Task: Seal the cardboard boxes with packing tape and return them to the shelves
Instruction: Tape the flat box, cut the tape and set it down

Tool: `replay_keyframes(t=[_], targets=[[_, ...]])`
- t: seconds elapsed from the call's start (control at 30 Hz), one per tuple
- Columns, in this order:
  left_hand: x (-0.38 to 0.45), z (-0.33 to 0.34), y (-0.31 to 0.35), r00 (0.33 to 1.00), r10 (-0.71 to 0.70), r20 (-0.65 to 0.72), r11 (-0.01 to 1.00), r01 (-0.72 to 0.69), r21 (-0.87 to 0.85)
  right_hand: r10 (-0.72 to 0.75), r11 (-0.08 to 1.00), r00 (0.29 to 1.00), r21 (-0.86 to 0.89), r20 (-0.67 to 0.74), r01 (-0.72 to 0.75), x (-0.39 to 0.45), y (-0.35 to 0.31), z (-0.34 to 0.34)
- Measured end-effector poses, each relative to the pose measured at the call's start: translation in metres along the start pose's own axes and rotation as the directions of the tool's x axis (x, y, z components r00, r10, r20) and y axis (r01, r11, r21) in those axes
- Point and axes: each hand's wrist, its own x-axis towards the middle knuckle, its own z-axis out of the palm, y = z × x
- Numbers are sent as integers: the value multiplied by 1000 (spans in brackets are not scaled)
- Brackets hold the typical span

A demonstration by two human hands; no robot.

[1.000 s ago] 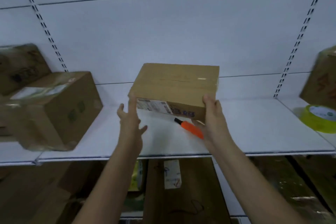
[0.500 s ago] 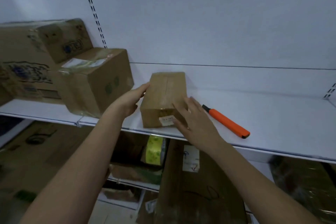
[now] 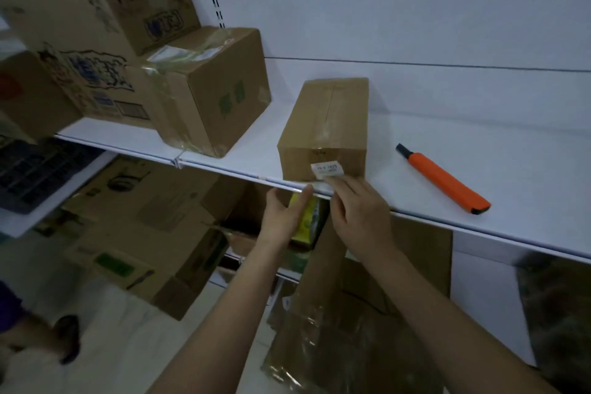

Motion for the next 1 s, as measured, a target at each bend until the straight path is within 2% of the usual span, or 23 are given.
replay_keyframes(t=[0.07, 0.2, 0.43, 0.6, 0.63, 0.67, 0.7, 0.73, 0.77, 0.8, 0.83, 0.87, 0.9, 0.97, 1.0], targets=[[2, -7, 0, 998, 16, 57, 998, -19, 61, 26, 999, 998, 45, 65, -29, 5, 0, 5], [8, -27, 15, 954, -119, 274, 982, 154, -113, 35, 993, 991, 108, 128, -49, 10, -3, 6], [34, -54, 32, 779, -356, 516, 875, 472, -110, 77, 997, 987, -13, 141, -76, 15, -9, 14], [39, -61, 28, 647, -328, 688, 733, 634, -246, 114, 992, 980, -77, 161, -102, 14, -14, 12], [39, -66, 29, 598, -316, 736, 706, 667, -239, 120, 991, 980, -81, 161, -108, 14, -15, 12], [39, -73, 30, 519, -292, 803, 687, 698, -201, 129, 990, 979, -78, 157, -117, 15, -16, 12], [34, -83, 32, 410, -256, 876, 677, 723, -140, 142, 989, 978, -67, 152, -133, 17, -17, 13], [29, -94, 35, 337, -224, 914, 709, 700, -84, 164, 986, 976, -60, 145, -157, 18, -20, 14], [22, -102, 37, 341, -211, 916, 782, 621, -51, 190, 981, 973, -57, 133, -184, 19, -23, 15], [16, -106, 38, 442, -202, 874, 879, 475, -37, 227, 974, 967, -43, 117, -223, 20, -28, 15], [9, -108, 38, 577, -155, 801, 954, 299, -30, 277, 960, 955, 8, 101, -279, 22, -35, 14], [5, -108, 38, 686, -69, 724, 991, 133, -32, 353, 926, 930, 105, 104, -363, 23, -45, 10], [1, -108, 40, 750, 18, 661, 1000, -9, -17, 437, 856, 890, 246, 128, -455, 25, -57, 4], [3, -107, 42, 806, 167, 567, 963, -256, 81, 544, 682, 810, 446, 220, -579, 32, -77, -9], [4, -107, 44, 805, 240, 543, 922, -363, 130, 554, 646, 789, 462, 265, -608, 36, -85, -14]])
